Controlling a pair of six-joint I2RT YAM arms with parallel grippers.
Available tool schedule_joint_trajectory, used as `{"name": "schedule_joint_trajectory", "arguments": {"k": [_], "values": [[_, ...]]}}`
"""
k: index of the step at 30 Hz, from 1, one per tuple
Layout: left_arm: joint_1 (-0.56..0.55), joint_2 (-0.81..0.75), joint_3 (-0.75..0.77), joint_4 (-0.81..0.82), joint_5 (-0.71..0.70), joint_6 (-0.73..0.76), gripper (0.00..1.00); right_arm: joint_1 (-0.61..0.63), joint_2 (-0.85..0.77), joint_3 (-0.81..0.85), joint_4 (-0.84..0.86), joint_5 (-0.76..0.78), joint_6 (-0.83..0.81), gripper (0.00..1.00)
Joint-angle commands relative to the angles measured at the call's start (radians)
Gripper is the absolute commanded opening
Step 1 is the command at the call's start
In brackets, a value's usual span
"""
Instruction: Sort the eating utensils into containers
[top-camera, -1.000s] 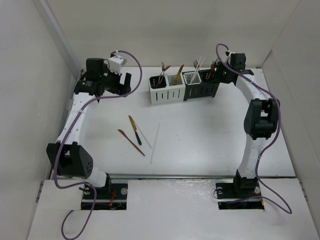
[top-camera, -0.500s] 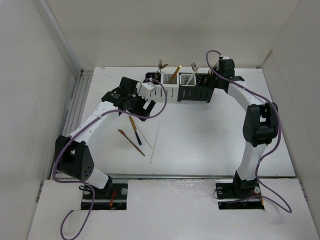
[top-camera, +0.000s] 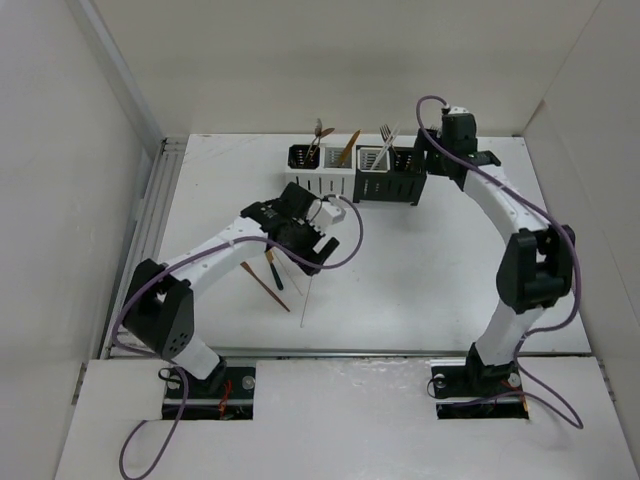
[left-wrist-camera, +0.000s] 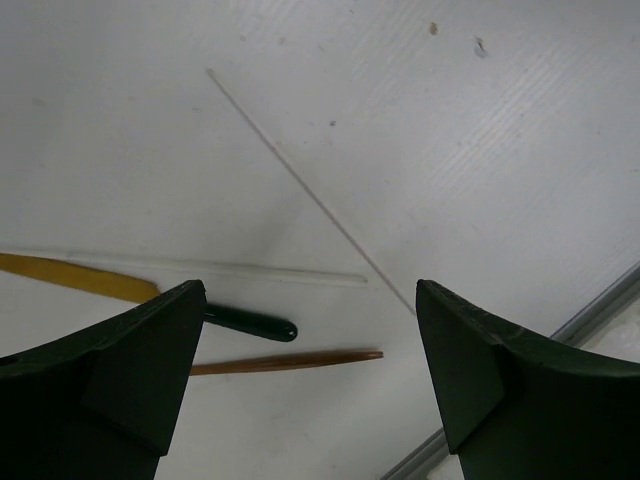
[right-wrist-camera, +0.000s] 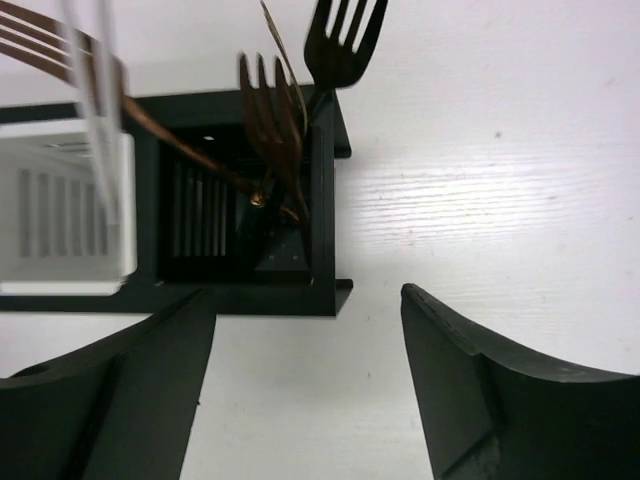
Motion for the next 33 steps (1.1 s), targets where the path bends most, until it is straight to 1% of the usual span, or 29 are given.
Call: {"name": "schedule_joint_trajectory", "arguments": {"k": [1,3,5,6,8,10,12,15,16,19,23,24,27,28,31,33], "values": [[-0.046,0.049,-0.028,-0.035,0.001,-0.060,0.83,0.008,-0.184,-0.006,-0.024,0.047,0.011,0.80],[-0.055,0.080,-0.037,-0.035,0.019,-0.091,0.82,0.008,-0.241,-0.029,-0.034,0.070,0.020,0.83],[-0.055,0.104,-0.078,-0.025,0.019,-0.120,0.79,0.018,-0.331,-0.061,-0.044,0.105,0.020,0.83],[-0.064,0.114,-0.090,0.006,0.003,-0.129,0.79,0.028,-0.361,-0.075,-0.044,0.114,0.020,0.83],[-0.074,0.124,-0.109,0.041,-0.072,-0.146,0.76,0.039,-0.417,-0.116,-0.070,0.134,0.020,0.83],[-0.074,0.137,-0.109,0.070,-0.100,-0.156,0.76,0.048,-0.499,-0.144,-0.080,0.134,0.040,0.83],[-0.074,0.150,-0.118,0.080,-0.100,-0.156,0.75,0.059,-0.577,-0.191,-0.080,0.134,0.051,0.83],[-0.084,0.175,-0.127,0.116,-0.109,-0.165,0.75,0.079,-0.652,-0.242,-0.090,0.168,0.063,0.83],[-0.084,0.190,-0.127,0.129,-0.109,-0.165,0.73,0.079,-0.693,-0.242,-0.103,0.177,0.063,0.83],[-0.110,0.226,-0.095,0.138,-0.135,-0.165,0.73,0.088,-0.755,-0.253,-0.142,0.197,0.063,0.83],[-0.123,0.293,-0.074,0.103,-0.154,-0.174,0.67,0.088,-0.792,-0.253,-0.194,0.217,0.063,0.83],[-0.123,0.307,-0.074,0.092,-0.134,-0.174,0.60,0.088,-0.807,-0.253,-0.203,0.217,0.063,0.83],[-0.133,0.338,-0.075,0.055,-0.084,-0.165,0.46,0.097,-0.859,-0.266,-0.215,0.228,0.075,0.83],[-0.133,0.338,-0.075,0.055,-0.058,-0.165,0.38,0.097,-0.875,-0.266,-0.215,0.237,0.075,0.83],[-0.143,0.376,-0.075,0.041,-0.036,-0.165,0.26,0.097,-0.908,-0.280,-0.215,0.263,0.085,0.83],[-0.143,0.420,-0.049,0.032,-0.022,-0.165,0.00,0.106,-0.919,-0.280,-0.228,0.277,0.085,0.83]]}}
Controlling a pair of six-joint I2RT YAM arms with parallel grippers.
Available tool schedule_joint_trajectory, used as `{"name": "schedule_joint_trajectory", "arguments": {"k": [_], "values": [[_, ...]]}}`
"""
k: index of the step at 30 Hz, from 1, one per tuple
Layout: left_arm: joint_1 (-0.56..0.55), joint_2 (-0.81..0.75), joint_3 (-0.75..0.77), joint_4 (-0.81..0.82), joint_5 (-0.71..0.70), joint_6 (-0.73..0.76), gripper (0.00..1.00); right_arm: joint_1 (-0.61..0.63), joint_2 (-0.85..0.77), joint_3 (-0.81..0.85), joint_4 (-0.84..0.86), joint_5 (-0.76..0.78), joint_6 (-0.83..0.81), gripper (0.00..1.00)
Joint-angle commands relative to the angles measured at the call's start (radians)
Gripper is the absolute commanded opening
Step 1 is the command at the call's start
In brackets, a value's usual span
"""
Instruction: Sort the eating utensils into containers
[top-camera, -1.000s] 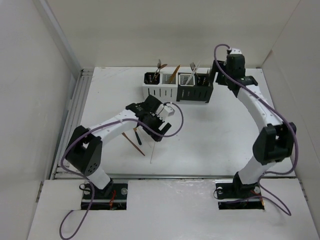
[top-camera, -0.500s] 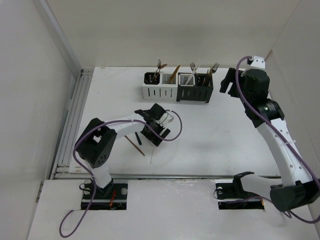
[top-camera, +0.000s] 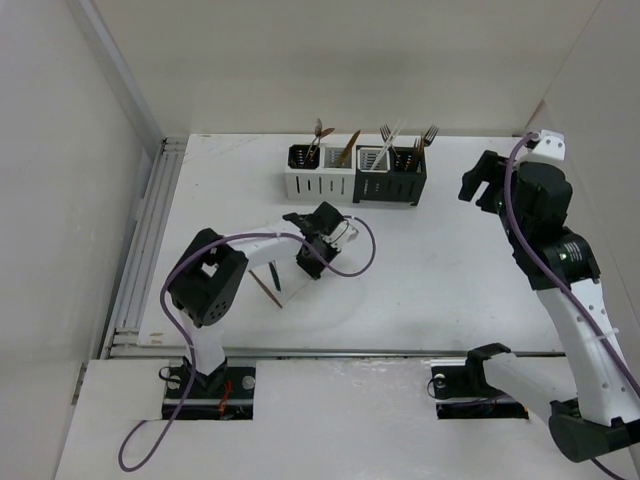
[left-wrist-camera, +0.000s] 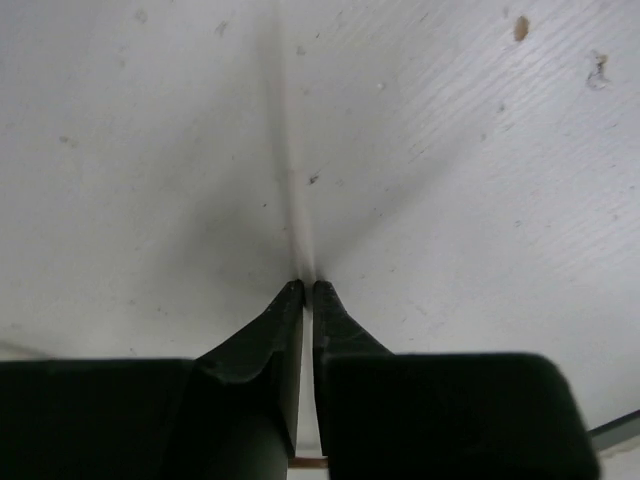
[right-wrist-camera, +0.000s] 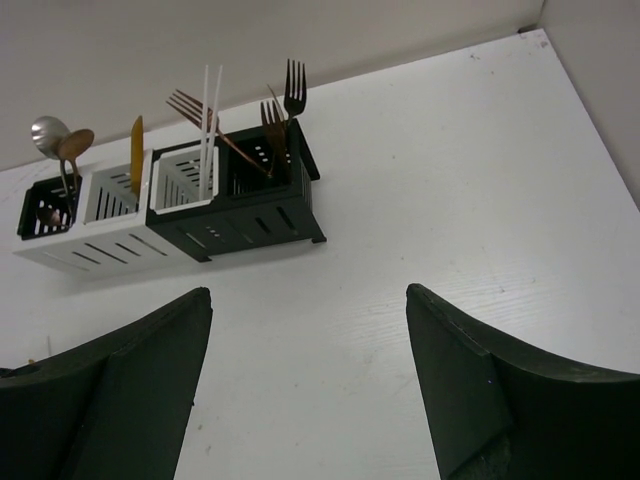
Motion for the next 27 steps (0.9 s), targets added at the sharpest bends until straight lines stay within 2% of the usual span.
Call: {"name": "schedule_joint_trajectory", "arguments": {"k": [1,5,7,11,14,15,16,19,20,23,24,27], "values": [[-0.019,0.161,-0.018,-0.074,0.111,-0.025,0.00,0.016,-0.024,0.013,-0.018,0.048,0.014,0.83],[-0.019,0.195,0.021,-0.084,0.183,-0.036,0.00,0.016,-0.024,0.013,-0.038,0.070,0.005,0.83],[-0.007,0.169,0.077,-0.073,0.203,-0.045,0.00,0.026,-0.024,0.013,-0.047,0.052,0.005,0.83],[0.045,0.149,0.252,-0.163,0.310,-0.045,0.00,0.047,-0.024,-0.013,-0.014,-0.030,-0.038,0.83],[0.113,0.097,0.425,-0.221,0.396,-0.054,0.00,0.070,-0.024,-0.059,0.040,-0.201,-0.081,0.83],[0.128,0.081,0.471,-0.234,0.396,-0.064,0.00,0.070,-0.024,-0.073,0.051,-0.202,-0.081,0.83],[0.143,0.064,0.558,-0.246,0.419,-0.064,0.00,0.070,-0.024,-0.090,0.064,-0.294,-0.098,0.85],[0.183,-0.026,0.656,-0.264,0.410,-0.064,0.00,0.070,-0.024,-0.180,0.127,-0.457,-0.126,0.88],[0.183,-0.047,0.703,-0.265,0.410,-0.064,0.00,0.079,-0.024,-0.226,0.184,-0.570,-0.126,0.88],[0.211,-0.124,0.754,-0.243,0.399,-0.064,0.00,0.128,-0.033,-0.301,0.351,-0.724,-0.092,0.96],[0.220,-0.143,0.754,-0.223,0.399,-0.083,0.00,0.145,-0.033,-0.343,0.488,-0.725,-0.068,0.99],[0.220,-0.212,0.725,-0.125,0.376,-0.142,0.00,0.237,0.014,-0.357,0.690,-0.714,-0.014,1.00]]}}
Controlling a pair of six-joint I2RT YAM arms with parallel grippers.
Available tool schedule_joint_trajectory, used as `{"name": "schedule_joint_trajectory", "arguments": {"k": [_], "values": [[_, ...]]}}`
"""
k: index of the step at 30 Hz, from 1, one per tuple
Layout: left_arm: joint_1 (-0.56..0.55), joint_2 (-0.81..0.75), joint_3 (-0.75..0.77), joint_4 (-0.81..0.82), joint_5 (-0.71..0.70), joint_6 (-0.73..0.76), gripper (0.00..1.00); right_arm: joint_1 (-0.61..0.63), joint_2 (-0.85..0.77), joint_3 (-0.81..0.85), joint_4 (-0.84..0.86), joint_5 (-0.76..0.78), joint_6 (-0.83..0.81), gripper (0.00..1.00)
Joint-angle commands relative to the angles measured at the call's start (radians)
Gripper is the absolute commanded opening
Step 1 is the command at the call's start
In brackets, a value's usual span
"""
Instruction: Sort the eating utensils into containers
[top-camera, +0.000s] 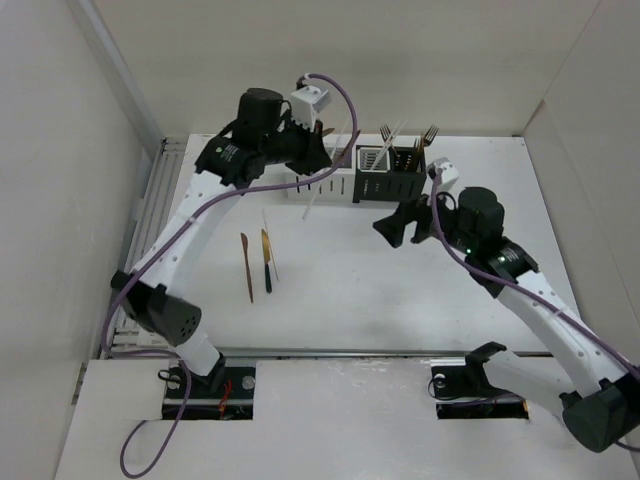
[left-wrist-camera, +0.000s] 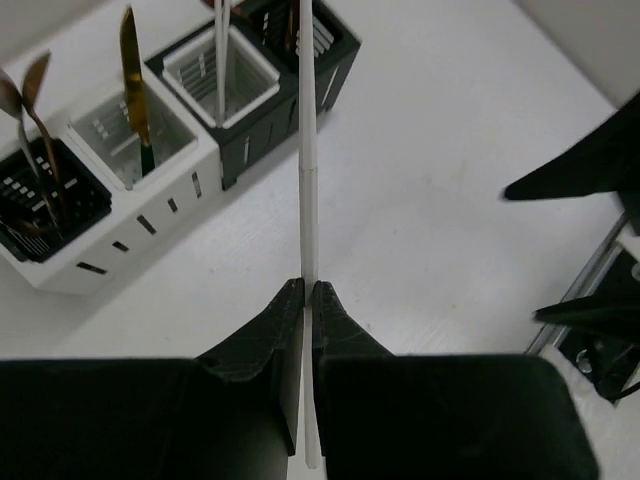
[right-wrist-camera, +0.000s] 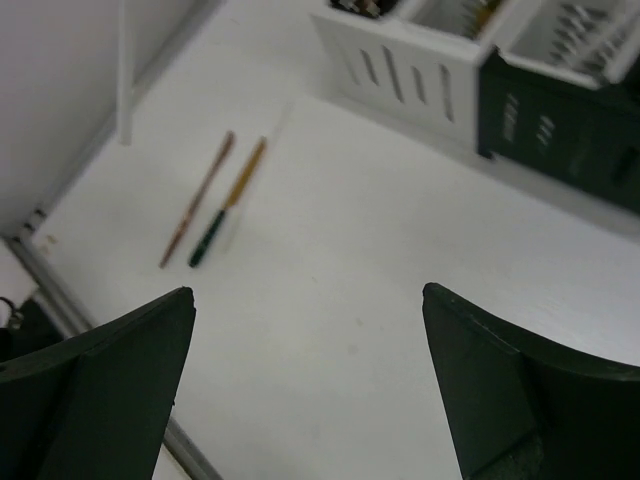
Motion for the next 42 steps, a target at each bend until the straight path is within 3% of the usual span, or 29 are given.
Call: {"name": "schedule_joint_trajectory", "arguments": {"k": [1,6,11,22,25,26,27,30,31,32,34,35,36,42], "values": [[-0.011,-0.076,-0.007,0.072,0.015,-0.072,0.00,0.095,0.081,0.020,0.456,-0.111,0.053,1.00],[-0.011,-0.096,-0.007,0.107,0.006,-0.105,0.00,0.184,0.282,0.155,0.558,-0.120,0.044,1.00],[-0.011,-0.115,-0.007,0.107,0.006,-0.105,0.00,0.185,0.400,0.240,0.626,-0.116,0.069,1.00],[-0.011,-0.133,-0.047,0.107,0.006,-0.096,0.00,0.194,0.573,0.312,0.737,-0.163,0.213,0.86],[-0.011,-0.142,-0.067,0.107,0.006,-0.096,0.00,0.194,0.583,0.321,0.771,-0.173,0.238,0.68],[-0.011,-0.142,-0.079,0.116,0.006,-0.096,0.00,0.194,0.583,0.321,0.782,-0.173,0.247,0.46],[-0.011,-0.142,-0.079,0.117,0.006,-0.096,0.00,0.194,0.593,0.321,0.782,-0.173,0.256,0.34],[-0.011,-0.142,-0.088,0.117,0.006,-0.106,0.00,0.194,0.594,0.332,0.782,-0.140,0.265,0.00],[-0.011,-0.142,-0.088,0.117,0.006,-0.106,0.01,0.194,0.580,0.318,0.794,-0.111,0.265,0.00],[-0.011,-0.142,-0.088,0.117,0.006,-0.106,0.13,0.194,0.580,0.309,0.794,-0.097,0.265,0.00],[-0.001,-0.133,-0.088,0.089,-0.017,-0.106,0.49,0.194,0.566,0.298,0.794,-0.046,0.256,0.00],[-0.001,-0.133,-0.079,0.080,-0.040,-0.106,0.85,0.169,0.566,0.298,0.794,-0.034,0.239,0.00],[-0.001,-0.133,-0.079,0.080,-0.071,-0.097,1.00,0.153,0.566,0.298,0.761,-0.013,0.227,0.00],[0.020,-0.172,-0.207,0.069,-0.421,0.013,1.00,0.009,0.664,0.420,0.670,0.272,0.018,0.00]]}}
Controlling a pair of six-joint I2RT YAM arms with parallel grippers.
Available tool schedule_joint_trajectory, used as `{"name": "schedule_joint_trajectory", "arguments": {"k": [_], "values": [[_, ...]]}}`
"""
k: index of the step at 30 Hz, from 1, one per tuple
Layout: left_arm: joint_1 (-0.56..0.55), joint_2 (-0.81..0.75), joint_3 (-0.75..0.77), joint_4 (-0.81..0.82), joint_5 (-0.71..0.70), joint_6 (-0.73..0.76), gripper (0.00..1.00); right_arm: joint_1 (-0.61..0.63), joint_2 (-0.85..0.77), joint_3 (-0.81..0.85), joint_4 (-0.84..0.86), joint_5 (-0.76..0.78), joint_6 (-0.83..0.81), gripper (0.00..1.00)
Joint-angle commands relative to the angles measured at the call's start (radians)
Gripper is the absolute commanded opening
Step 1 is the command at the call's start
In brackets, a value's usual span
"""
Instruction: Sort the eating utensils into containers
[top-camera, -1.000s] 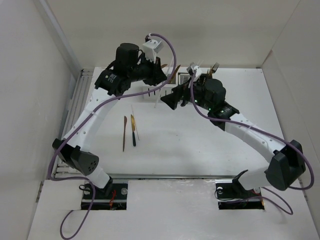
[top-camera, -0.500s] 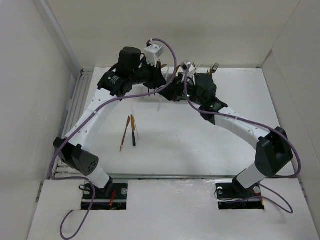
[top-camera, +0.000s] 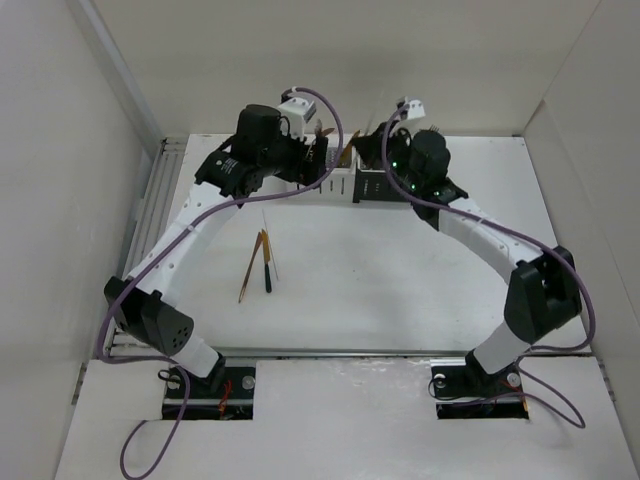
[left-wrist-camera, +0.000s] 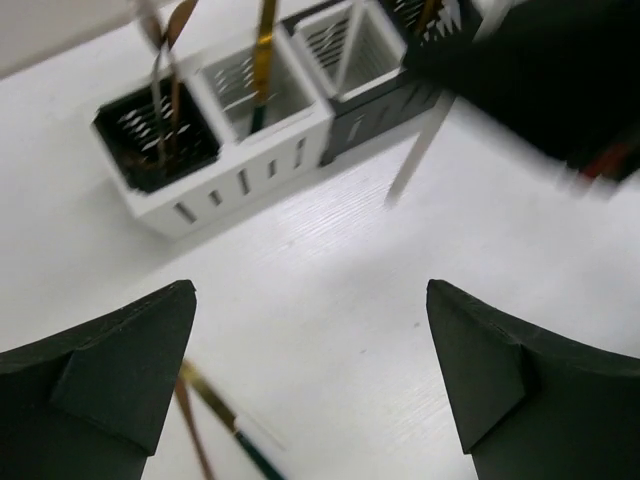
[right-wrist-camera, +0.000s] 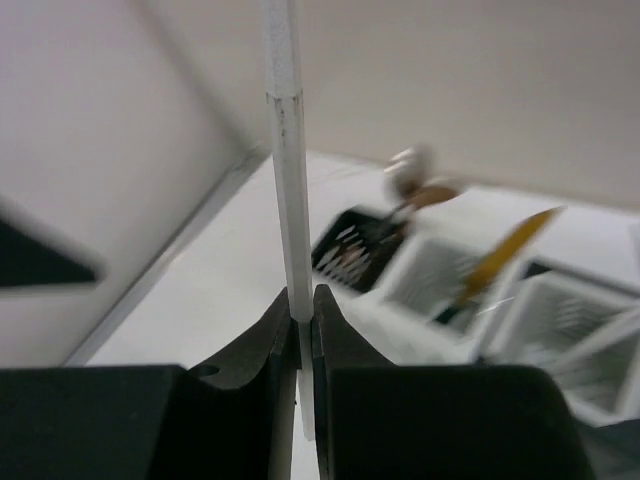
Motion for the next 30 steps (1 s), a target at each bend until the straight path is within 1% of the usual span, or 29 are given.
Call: {"name": "schedule_joint_trajectory", "arguments": {"k": [1,2,3,4,5,7,9,10,13,16,18,20,22,23,26,27,28,29,30], "values": [[0.010,-0.066,-0.098,-0.026,-0.206,0.066,1.00,-0.085,0.089,0.122,0.016,0.217,-0.129,0.00],[0.022,-0.077,-0.131,-0.026,-0.207,0.066,1.00,-0.097,0.120,0.148,0.016,0.228,-0.140,0.00],[0.036,-0.077,-0.202,-0.026,-0.207,0.066,1.00,-0.108,0.152,0.177,0.016,0.237,-0.155,0.00],[0.036,-0.089,-0.239,-0.017,-0.207,0.056,1.00,-0.120,0.183,0.234,0.016,0.251,-0.166,0.00],[0.047,-0.089,-0.272,-0.007,-0.197,0.047,1.00,-0.120,0.247,0.260,0.016,0.262,-0.186,0.00],[0.060,-0.089,-0.345,-0.007,-0.159,0.034,1.00,-0.129,0.307,0.333,0.016,0.292,-0.195,0.00],[0.088,-0.089,-0.379,0.002,-0.145,0.020,1.00,-0.129,0.385,0.366,0.016,0.320,-0.218,0.00],[0.097,-0.089,-0.401,0.002,-0.132,0.020,1.00,-0.129,0.405,0.375,0.016,0.360,-0.218,0.00],[0.126,-0.080,-0.424,0.002,-0.131,0.011,0.99,-0.139,0.468,0.400,0.016,0.395,-0.218,0.00],[0.154,-0.071,-0.448,0.013,-0.122,0.011,0.99,-0.139,0.490,0.400,0.016,0.386,-0.218,0.00],[0.165,-0.071,-0.464,0.022,-0.122,0.002,0.99,-0.130,0.490,0.369,0.016,0.375,-0.218,0.00],[0.165,-0.046,-0.478,0.010,-0.122,-0.009,0.96,-0.120,0.481,0.346,0.016,0.375,-0.218,0.01],[0.174,-0.028,-0.488,-0.004,-0.122,-0.009,0.92,-0.111,0.456,0.313,0.016,0.397,-0.218,0.14],[0.174,-0.006,-0.497,-0.013,-0.107,-0.009,0.84,-0.111,0.439,0.303,0.016,0.397,-0.218,0.29],[0.174,0.008,-0.528,-0.013,-0.084,-0.018,0.68,-0.111,0.392,0.265,0.016,0.426,-0.218,0.46],[0.174,0.017,-0.537,-0.001,-0.072,-0.018,0.61,-0.111,0.378,0.254,0.016,0.435,-0.218,0.48],[0.174,0.017,-0.551,-0.001,-0.072,-0.018,0.59,-0.102,0.366,0.245,0.016,0.456,-0.218,0.50],[0.174,0.017,-0.551,0.008,-0.062,-0.018,0.59,-0.102,0.341,0.231,0.016,0.467,-0.218,0.52],[0.183,0.040,-0.560,0.008,-0.062,-0.029,0.59,-0.102,0.330,0.231,0.016,0.480,-0.218,0.58]]}}
